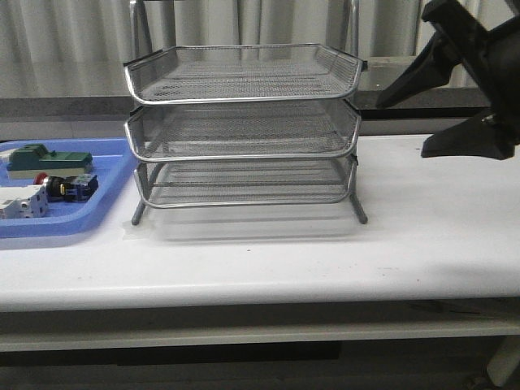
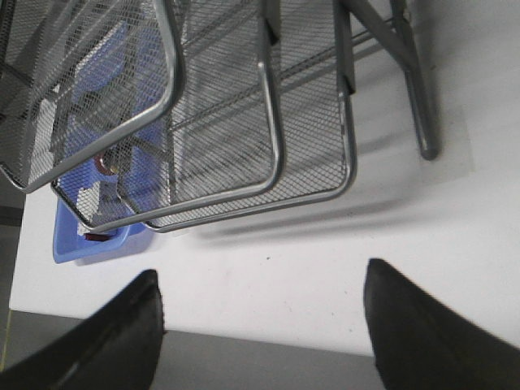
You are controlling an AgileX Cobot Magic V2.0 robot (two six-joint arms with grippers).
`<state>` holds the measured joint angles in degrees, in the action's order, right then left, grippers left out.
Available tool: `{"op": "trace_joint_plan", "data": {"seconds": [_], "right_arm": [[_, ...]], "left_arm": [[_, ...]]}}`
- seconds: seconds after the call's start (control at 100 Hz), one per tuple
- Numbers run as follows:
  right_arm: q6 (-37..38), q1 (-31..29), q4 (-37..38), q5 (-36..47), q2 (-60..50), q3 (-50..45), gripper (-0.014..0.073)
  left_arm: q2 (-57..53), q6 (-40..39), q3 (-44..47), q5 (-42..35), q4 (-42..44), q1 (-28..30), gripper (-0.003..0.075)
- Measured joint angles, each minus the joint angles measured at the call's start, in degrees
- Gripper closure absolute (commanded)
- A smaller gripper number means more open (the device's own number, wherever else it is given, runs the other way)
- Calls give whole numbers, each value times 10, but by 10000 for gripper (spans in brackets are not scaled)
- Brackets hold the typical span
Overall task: Place button on rack with both arms
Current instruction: 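Move the right gripper toward the middle wire tray's front edge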
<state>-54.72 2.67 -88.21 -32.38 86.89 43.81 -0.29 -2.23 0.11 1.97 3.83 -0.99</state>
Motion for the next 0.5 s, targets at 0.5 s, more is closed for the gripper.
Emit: {"op": "trace_joint_plan", "data": {"seconds": [0.5], "right_arm": [[-94,16,-110,-67,184,120,76]], "left_arm": [[0,0,0,0,0,0,716]]}}
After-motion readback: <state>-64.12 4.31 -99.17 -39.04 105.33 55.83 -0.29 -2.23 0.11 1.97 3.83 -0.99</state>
